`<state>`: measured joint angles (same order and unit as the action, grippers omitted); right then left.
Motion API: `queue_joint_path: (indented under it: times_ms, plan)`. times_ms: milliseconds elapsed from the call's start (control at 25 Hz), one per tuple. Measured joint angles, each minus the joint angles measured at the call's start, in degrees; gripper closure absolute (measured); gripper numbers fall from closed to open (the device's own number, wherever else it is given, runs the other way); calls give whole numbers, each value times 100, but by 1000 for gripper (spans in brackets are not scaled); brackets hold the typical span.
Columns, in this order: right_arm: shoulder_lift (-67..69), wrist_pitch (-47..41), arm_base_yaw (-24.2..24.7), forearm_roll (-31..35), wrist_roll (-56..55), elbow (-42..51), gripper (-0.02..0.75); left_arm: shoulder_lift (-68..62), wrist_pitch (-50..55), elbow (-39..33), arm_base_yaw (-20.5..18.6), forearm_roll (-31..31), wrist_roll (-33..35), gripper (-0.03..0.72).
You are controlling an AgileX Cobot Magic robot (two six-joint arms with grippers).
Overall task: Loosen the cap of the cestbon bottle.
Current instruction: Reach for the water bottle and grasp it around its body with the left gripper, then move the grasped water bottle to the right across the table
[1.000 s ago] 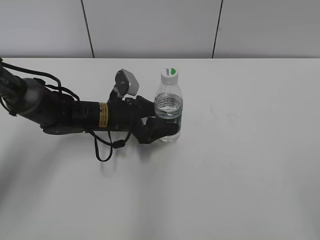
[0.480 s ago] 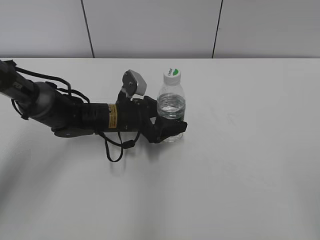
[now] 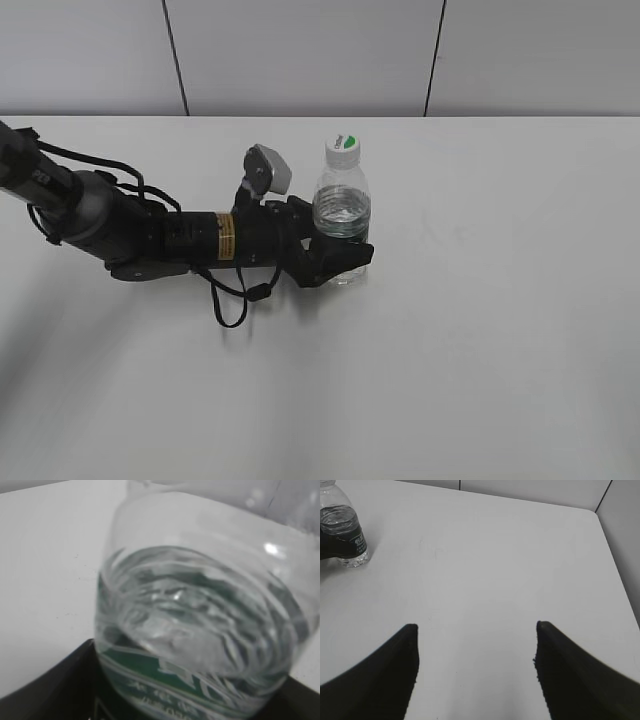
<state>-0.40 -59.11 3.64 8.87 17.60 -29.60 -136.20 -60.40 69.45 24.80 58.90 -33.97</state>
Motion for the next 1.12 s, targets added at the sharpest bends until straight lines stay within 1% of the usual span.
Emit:
queue_joint_path:
  times_ms: [200, 440, 680, 800, 960, 1120]
  plan:
    - [0, 0, 0, 0, 0, 0, 186, 0, -6, 0, 0, 0, 0, 118]
    - [0, 0, 0, 0, 0, 0, 186, 0, -55, 0, 0, -5, 2, 168]
    - [0, 0, 0, 0, 0, 0, 186, 0, -118, 0, 0, 112, 6, 169]
    - [0, 0, 0, 0, 0, 0, 186, -10, -293, 0, 0, 327, 1, 176]
    - [0, 0, 0, 0, 0, 0, 186, -25, -606, 0, 11, 854, -4, 182]
    - [0, 0, 0, 0, 0, 0, 186, -25, -659, 0, 157, 1050, -49, 182]
